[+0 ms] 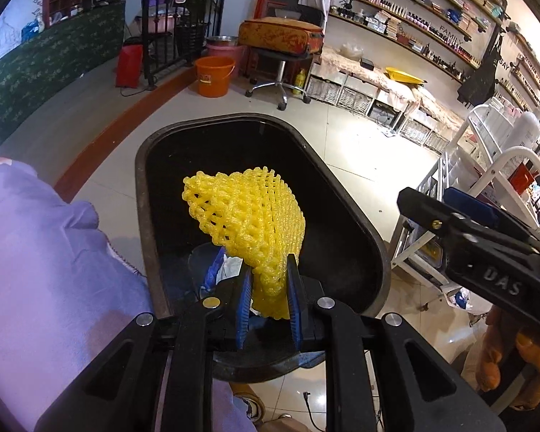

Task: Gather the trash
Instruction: 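Open the right gripper over the bin while the left gripper drops the yellow net, then grasp the red cup with the left gripper while the right gripper grasps the orange net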

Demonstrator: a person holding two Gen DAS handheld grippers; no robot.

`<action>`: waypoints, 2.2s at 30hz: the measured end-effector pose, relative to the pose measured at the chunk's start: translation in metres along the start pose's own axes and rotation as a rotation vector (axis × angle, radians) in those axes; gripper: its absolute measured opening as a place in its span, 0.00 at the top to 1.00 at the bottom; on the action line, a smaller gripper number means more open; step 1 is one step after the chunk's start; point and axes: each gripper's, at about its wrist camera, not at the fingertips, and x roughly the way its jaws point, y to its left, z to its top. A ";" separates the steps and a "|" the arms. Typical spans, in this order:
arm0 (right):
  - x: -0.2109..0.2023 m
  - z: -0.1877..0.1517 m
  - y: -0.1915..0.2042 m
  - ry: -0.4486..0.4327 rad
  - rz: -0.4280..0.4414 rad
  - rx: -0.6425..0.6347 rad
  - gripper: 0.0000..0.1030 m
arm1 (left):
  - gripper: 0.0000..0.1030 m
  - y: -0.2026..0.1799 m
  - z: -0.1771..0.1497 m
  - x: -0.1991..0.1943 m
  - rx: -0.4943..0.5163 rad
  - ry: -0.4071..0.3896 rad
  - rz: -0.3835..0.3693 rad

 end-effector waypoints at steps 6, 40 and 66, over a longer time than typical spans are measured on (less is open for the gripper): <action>0.000 0.003 -0.004 -0.006 -0.009 0.014 0.23 | 0.45 -0.003 0.001 0.005 0.032 0.002 0.007; -0.011 -0.004 0.115 0.031 0.264 -0.175 0.19 | 0.10 0.079 -0.058 -0.111 -0.106 -0.185 0.245; -0.004 -0.032 0.455 0.207 0.831 -0.582 0.19 | 0.07 0.265 -0.126 -0.241 -0.344 -0.140 0.637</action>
